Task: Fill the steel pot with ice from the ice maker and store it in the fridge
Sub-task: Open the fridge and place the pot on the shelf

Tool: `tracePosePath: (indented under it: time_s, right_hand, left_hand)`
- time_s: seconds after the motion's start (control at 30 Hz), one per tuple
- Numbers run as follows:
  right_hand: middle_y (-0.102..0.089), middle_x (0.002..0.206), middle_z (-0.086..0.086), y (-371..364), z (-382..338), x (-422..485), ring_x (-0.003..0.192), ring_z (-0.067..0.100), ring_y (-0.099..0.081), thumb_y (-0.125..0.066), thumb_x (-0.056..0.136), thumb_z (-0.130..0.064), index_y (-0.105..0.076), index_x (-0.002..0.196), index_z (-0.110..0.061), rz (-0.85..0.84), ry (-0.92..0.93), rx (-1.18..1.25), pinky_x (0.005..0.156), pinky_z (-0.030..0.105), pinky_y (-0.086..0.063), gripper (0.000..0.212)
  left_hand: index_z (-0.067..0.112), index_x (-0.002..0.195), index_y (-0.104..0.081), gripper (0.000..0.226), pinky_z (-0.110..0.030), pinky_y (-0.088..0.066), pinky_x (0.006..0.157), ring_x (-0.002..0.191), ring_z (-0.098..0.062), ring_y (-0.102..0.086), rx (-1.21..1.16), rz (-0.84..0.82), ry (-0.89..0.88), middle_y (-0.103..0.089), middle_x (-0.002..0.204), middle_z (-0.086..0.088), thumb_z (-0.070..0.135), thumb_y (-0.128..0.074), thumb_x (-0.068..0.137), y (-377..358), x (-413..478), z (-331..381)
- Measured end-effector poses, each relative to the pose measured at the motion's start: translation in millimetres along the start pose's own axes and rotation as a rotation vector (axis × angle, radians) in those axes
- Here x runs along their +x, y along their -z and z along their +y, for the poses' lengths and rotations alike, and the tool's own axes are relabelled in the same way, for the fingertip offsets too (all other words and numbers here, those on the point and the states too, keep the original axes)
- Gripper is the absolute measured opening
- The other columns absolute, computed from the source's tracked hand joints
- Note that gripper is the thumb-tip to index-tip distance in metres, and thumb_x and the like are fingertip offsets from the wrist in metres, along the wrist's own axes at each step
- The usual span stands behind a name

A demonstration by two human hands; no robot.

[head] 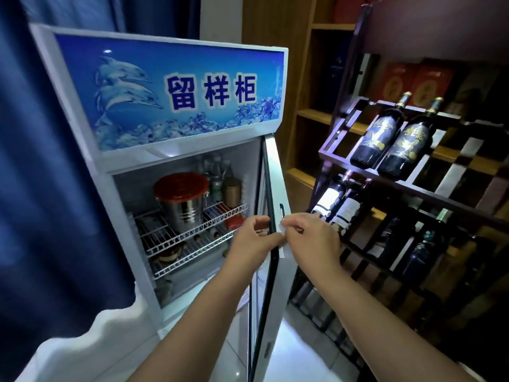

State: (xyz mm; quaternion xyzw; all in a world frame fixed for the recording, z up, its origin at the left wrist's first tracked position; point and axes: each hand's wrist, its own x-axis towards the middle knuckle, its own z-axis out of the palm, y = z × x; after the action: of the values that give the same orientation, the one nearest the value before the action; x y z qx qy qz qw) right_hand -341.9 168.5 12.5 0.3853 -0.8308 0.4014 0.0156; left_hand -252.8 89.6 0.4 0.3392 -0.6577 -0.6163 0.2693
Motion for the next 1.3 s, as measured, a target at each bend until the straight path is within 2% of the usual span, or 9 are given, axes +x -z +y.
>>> tracePosePath:
  time_s: [0.2,0.37,0.53,0.63,0.77,0.87,1.0,1.13,1.3]
  right_hand:
    - [-0.072,0.104,-0.009,-46.7,-46.3,-9.3,0.097,0.012,-0.064,-0.061,0.081,-0.009,-0.077,0.089,-0.023,-0.032,0.099,0.059,0.085,0.03,-0.051,0.023]
    - [-0.069,0.114,-0.003,-89.5,-77.9,-19.7,0.105,0.011,-0.063,-0.062,0.084,-0.004,-0.076,0.095,-0.014,-0.117,0.154,0.261,0.09,0.035,-0.052,0.021]
    - [-0.052,0.138,-0.003,-126.2,-107.9,-29.5,0.123,0.007,-0.049,-0.057,0.09,-0.001,-0.065,0.121,-0.012,-0.278,0.256,0.247,0.1,0.018,-0.041,0.034]
    - [-0.044,0.146,-0.004,-146.0,-126.2,-27.8,0.132,0.012,-0.042,-0.055,0.092,-0.005,-0.059,0.129,-0.016,-0.331,0.297,0.201,0.107,0.023,-0.038,0.038]
    - [-0.032,0.153,-0.008,-165.5,-150.1,-19.7,0.138,0.013,-0.033,-0.049,0.097,-0.014,-0.049,0.138,-0.02,-0.403,0.317,0.131,0.112,0.032,-0.033,0.042]
    - [-0.027,0.155,-0.007,-179.5,-163.8,-10.6,0.141,0.014,-0.029,-0.048,0.096,-0.013,-0.044,0.141,-0.019,-0.456,0.34,0.122,0.115,0.035,-0.029,0.045]
    - [-0.021,0.157,-0.008,-198.6,-178.8,2.2,0.141,0.014,-0.028,-0.051,0.095,-0.012,-0.039,0.144,-0.017,-0.525,0.347,0.139,0.116,0.028,-0.022,0.051]
    - [-0.005,0.159,-0.015,-217.7,-187.1,13.1,0.125,0.023,-0.05,-0.053,0.093,-0.012,-0.03,0.149,-0.018,-0.604,0.369,0.104,0.107,0.028,-0.036,0.061]
    - [0.005,0.158,-0.019,-240.4,-193.7,24.1,0.134,0.014,-0.039,-0.054,0.092,-0.013,-0.027,0.149,-0.018,-0.633,0.373,0.099,0.105,0.022,-0.031,0.063]
  left_hand:
    - [0.021,0.116,-0.057,0.074,-0.04,-0.053,0.091,0.1,-0.016,-0.064,0.003,0.018,0.02,-0.066,0.111,0.0,0.035,-0.076,0.046,69.4,-3.0,-5.2]
    - [0.028,0.111,-0.054,0.047,-0.011,-0.043,0.064,0.089,0.0,-0.059,0.07,0.065,-0.016,-0.062,0.105,0.011,0.013,-0.077,0.073,130.7,-7.1,-12.7]
    - [0.023,0.11,-0.06,0.044,-0.027,-0.052,0.075,0.086,-0.012,-0.063,0.097,0.183,-0.011,-0.066,0.098,0.005,0.007,-0.075,0.072,183.8,-7.6,-23.6]
    - [0.023,0.107,-0.064,0.038,-0.036,-0.055,0.083,0.092,-0.017,-0.065,0.121,0.274,-0.027,-0.069,0.097,0.003,0.008,-0.074,0.074,210.0,-3.5,-29.8]
    - [0.025,0.094,-0.064,0.019,-0.023,-0.051,0.074,0.084,-0.01,-0.064,0.155,0.401,-0.086,-0.068,0.089,0.009,0.01,-0.069,0.081,236.7,5.9,-30.8]
    - [0.023,0.098,-0.062,0.019,-0.021,-0.048,0.071,0.08,-0.007,-0.061,0.234,0.454,-0.116,-0.065,0.087,0.009,0.014,-0.069,0.082,251.2,17.6,-30.1]
    - [0.019,0.097,-0.06,0.019,-0.025,-0.048,0.075,0.083,-0.01,-0.059,0.313,0.54,-0.137,-0.063,0.093,0.002,0.019,-0.071,0.082,268.0,38.3,-34.6]
    - [0.014,0.109,-0.061,0.031,-0.024,-0.046,0.075,0.09,-0.015,-0.06,0.312,0.623,-0.135,-0.063,0.098,-0.002,0.022,-0.071,0.081,281.5,56.8,-35.6]
    - [0.022,0.093,-0.055,0.019,-0.023,-0.046,0.072,0.085,-0.011,-0.06,0.269,0.715,-0.12,-0.062,0.091,0.006,0.019,-0.07,0.081,292.7,72.7,-36.2]
